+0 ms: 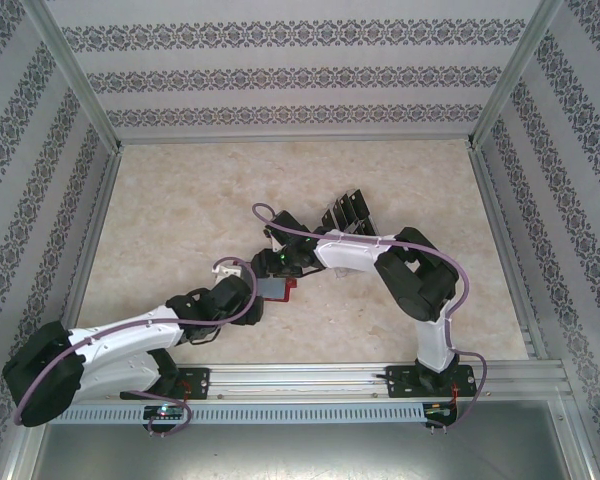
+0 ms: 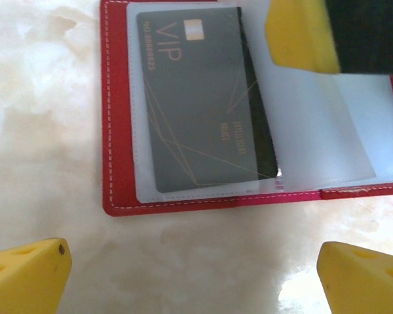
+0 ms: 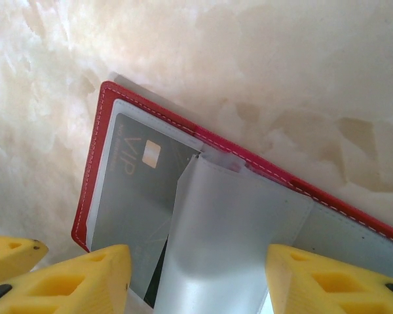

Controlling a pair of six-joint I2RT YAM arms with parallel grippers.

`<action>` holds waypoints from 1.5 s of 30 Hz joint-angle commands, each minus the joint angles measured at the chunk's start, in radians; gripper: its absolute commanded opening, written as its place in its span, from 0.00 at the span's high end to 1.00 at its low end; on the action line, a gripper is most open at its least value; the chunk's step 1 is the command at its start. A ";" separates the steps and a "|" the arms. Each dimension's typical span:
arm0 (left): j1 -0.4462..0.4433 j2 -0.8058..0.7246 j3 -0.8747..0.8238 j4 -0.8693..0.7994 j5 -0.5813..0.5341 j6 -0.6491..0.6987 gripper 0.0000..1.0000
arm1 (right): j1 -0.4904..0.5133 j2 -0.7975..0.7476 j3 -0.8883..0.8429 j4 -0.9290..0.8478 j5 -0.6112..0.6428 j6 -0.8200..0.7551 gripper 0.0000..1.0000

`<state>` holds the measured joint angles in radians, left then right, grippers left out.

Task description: Put the credit cards into the card holder

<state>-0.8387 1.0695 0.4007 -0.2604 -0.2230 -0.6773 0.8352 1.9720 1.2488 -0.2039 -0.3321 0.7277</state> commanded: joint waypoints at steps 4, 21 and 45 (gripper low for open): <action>-0.021 0.038 -0.005 0.067 0.013 0.035 0.03 | 0.016 0.023 0.032 0.003 -0.024 -0.005 0.43; -0.025 0.107 0.033 0.082 -0.104 0.030 0.03 | 0.018 0.025 0.033 0.003 -0.023 -0.005 0.43; -0.024 0.049 0.007 0.085 -0.197 -0.020 0.03 | 0.002 -0.062 0.111 -0.026 -0.013 0.004 0.42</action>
<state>-0.8509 1.1320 0.4126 -0.1894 -0.3958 -0.6815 0.8417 1.9553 1.3418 -0.2092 -0.3565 0.7288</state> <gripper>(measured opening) 0.971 0.578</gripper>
